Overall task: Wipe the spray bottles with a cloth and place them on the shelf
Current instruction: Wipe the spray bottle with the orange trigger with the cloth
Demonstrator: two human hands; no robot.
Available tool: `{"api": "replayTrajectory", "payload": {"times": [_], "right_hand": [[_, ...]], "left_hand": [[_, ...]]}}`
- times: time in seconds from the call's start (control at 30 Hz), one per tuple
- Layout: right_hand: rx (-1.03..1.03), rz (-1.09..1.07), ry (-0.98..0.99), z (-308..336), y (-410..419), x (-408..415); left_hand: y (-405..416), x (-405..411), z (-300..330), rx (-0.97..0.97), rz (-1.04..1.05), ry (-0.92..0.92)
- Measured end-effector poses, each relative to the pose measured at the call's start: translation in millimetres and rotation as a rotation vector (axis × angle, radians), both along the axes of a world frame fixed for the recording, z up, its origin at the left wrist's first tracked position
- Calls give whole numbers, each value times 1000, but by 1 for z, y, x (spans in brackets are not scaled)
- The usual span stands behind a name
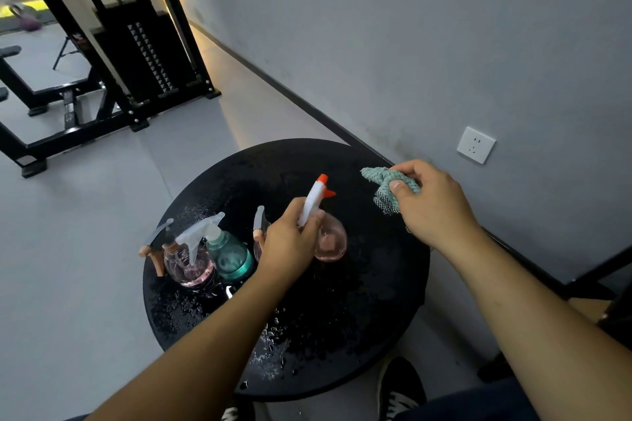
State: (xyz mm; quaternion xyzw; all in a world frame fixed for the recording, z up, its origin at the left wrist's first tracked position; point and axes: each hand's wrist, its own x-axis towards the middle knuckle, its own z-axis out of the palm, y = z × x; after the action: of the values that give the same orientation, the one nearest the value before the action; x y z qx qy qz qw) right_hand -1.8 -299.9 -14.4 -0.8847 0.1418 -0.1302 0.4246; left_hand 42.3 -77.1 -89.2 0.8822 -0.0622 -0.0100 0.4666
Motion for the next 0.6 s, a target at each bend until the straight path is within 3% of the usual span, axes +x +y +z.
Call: {"api": "replayTrajectory", "payload": {"times": [0.2,0.37,0.6], "right_hand": [[23,-11,-41,10,13,4],[66,-26,-98,25,34,9],[174,19,-221,45,78,22]], "left_hand": [[20,9,54,-208,60,-79],[44,7,98,-506,137,-16],[77,-6,115,-693,261,-34]]}}
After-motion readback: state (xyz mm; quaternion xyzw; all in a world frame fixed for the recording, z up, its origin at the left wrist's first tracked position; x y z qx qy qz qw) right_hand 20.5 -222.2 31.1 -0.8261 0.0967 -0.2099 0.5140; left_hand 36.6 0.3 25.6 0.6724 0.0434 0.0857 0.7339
